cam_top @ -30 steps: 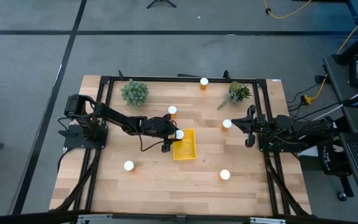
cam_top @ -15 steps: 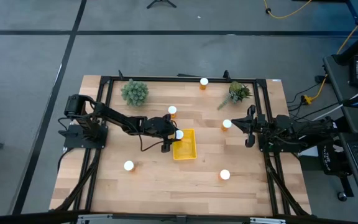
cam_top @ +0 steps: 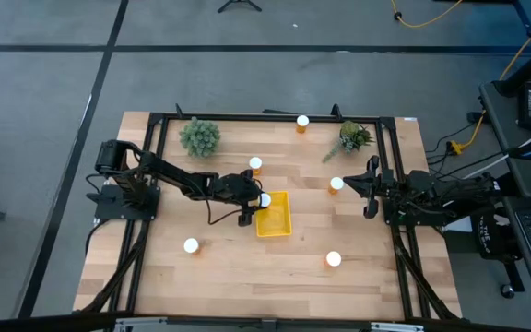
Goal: Pick and place pill bottles into a basket
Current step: Put the orange pill bottle into the yellow bin
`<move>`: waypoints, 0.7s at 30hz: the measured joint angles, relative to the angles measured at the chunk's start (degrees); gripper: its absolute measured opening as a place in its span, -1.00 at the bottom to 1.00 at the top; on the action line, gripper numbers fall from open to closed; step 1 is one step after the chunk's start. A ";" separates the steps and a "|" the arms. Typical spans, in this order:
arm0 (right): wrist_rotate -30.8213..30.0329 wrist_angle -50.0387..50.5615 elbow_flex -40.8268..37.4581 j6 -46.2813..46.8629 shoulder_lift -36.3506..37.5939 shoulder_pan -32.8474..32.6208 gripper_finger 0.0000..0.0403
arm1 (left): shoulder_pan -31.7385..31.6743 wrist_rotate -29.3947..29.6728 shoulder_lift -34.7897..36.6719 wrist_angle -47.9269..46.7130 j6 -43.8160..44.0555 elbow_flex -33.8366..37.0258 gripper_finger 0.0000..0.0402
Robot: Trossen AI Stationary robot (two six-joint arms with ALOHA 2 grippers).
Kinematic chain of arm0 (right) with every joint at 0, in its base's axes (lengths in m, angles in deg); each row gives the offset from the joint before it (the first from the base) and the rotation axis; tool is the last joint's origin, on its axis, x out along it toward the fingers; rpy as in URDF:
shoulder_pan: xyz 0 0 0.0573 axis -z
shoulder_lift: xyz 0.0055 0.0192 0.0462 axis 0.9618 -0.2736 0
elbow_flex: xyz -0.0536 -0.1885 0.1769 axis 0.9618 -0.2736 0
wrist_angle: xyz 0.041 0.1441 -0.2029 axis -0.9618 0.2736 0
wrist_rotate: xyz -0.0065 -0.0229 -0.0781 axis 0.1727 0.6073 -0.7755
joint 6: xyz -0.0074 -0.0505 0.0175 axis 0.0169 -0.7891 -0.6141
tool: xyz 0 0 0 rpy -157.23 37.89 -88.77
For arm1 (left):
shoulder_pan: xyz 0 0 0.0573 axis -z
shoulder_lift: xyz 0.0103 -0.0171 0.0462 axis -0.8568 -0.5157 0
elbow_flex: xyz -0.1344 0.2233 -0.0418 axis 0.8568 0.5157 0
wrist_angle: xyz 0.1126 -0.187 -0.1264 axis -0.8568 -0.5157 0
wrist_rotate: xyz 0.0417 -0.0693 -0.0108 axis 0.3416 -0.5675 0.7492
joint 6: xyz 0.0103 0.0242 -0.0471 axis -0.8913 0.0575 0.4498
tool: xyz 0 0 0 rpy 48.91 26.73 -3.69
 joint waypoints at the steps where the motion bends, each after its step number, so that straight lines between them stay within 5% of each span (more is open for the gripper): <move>1: 0.00 0.00 0.00 -0.02 0.01 0.00 -0.88 | 0.00 0.00 0.00 0.01 0.01 -0.01 0.03; 21: 0.00 -0.01 0.00 -0.02 0.00 0.01 -0.88 | 0.00 0.17 0.00 0.10 -0.01 0.00 0.15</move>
